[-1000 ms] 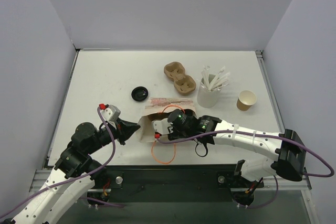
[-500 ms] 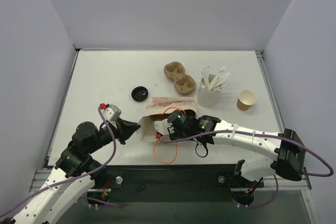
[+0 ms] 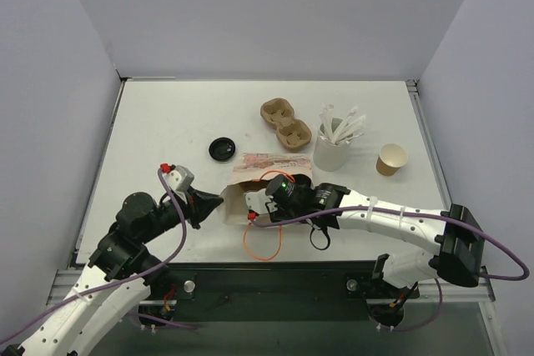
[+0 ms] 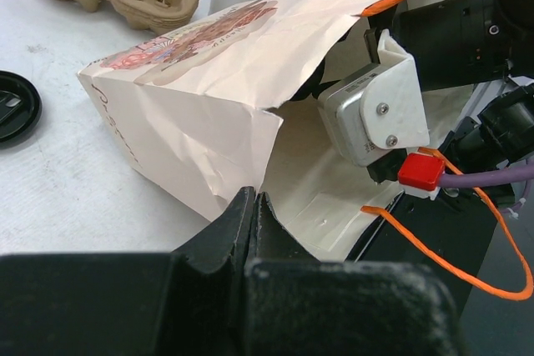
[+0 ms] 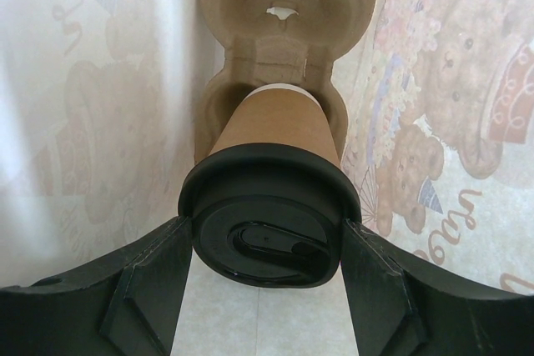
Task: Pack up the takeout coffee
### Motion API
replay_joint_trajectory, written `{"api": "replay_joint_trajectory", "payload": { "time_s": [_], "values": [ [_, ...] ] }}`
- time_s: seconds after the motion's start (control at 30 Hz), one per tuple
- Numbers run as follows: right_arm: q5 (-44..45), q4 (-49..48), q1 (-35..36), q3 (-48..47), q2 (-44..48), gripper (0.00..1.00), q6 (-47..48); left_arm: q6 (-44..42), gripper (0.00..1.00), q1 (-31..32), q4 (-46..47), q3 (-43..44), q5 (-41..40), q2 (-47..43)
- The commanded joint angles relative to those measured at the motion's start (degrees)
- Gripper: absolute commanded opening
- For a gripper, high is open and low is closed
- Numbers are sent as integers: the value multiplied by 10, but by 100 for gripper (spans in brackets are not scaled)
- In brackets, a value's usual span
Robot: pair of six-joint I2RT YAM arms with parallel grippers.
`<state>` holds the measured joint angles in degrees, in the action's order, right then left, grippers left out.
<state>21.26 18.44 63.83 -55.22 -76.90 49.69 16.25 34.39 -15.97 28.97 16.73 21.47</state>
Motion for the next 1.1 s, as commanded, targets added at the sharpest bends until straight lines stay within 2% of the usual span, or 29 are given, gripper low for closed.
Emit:
{"api": "replay_joint_trajectory", "payload": {
  "time_s": [0.0, 0.17, 0.27, 0.83, 1.07],
  "values": [
    [45, 30, -3, -20, -11, 33, -1, -2, 0, -2, 32, 29, -6, 9],
    [27, 20, -5, -11, -5, 33, -10, 11, 30, -2, 8, 56, -39, 26],
    [20, 7, -7, -1, 2, 33, -14, 6, 37, -2, -6, 69, -45, 39],
    [24, 5, -14, 19, 18, 32, -29, 16, 40, -2, 30, 74, -11, 85],
    [9, -18, -25, 19, 11, 33, -28, 39, 39, -1, 8, 90, -19, 83]
  ]
}}
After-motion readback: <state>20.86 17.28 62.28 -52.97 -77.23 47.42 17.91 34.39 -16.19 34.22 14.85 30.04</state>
